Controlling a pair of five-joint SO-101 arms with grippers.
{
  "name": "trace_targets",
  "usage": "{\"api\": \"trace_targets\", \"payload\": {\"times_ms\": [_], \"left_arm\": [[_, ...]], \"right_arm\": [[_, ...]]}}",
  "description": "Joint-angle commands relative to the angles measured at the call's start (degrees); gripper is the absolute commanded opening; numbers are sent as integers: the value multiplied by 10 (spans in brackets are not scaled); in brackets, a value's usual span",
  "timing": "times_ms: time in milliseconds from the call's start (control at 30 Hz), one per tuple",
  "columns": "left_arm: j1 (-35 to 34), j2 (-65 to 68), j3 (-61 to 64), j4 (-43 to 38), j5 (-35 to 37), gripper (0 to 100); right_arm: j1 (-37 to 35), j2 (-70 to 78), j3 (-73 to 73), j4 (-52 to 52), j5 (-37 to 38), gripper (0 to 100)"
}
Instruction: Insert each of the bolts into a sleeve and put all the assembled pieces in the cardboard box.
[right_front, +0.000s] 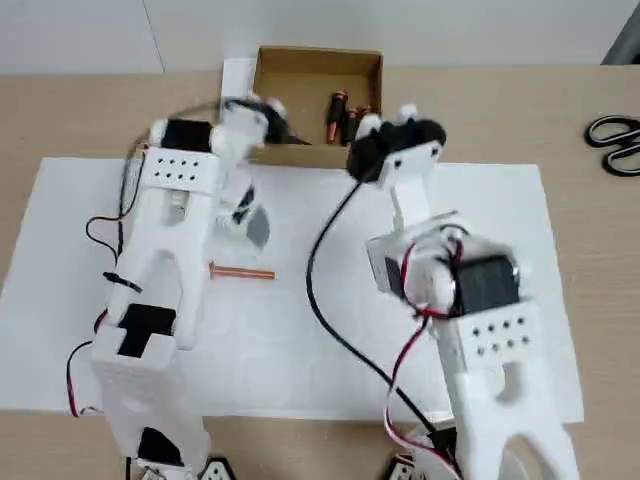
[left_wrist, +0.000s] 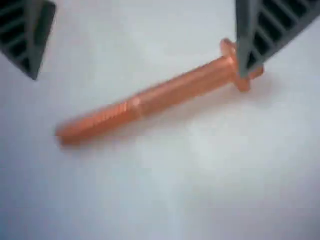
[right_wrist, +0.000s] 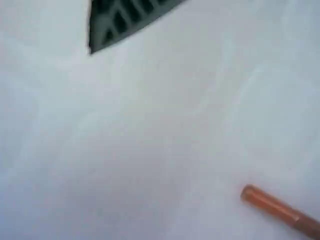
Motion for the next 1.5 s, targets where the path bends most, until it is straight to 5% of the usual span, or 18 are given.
{"api": "trace_targets", "payload": {"times_ms": [0, 167, 500, 1467], "left_arm": [[-7, -13, -53, 10, 327, 242], [3, -8, -51, 9, 597, 243], [11, -11, 72, 10, 776, 244], [-36, 25, 182, -49, 850, 243]], "right_arm": [[2, -69, 111, -102, 8, 169], [60, -126, 222, -200, 5, 169], [186, -149, 268, -232, 6, 169], [213, -153, 291, -250, 4, 169]]}}
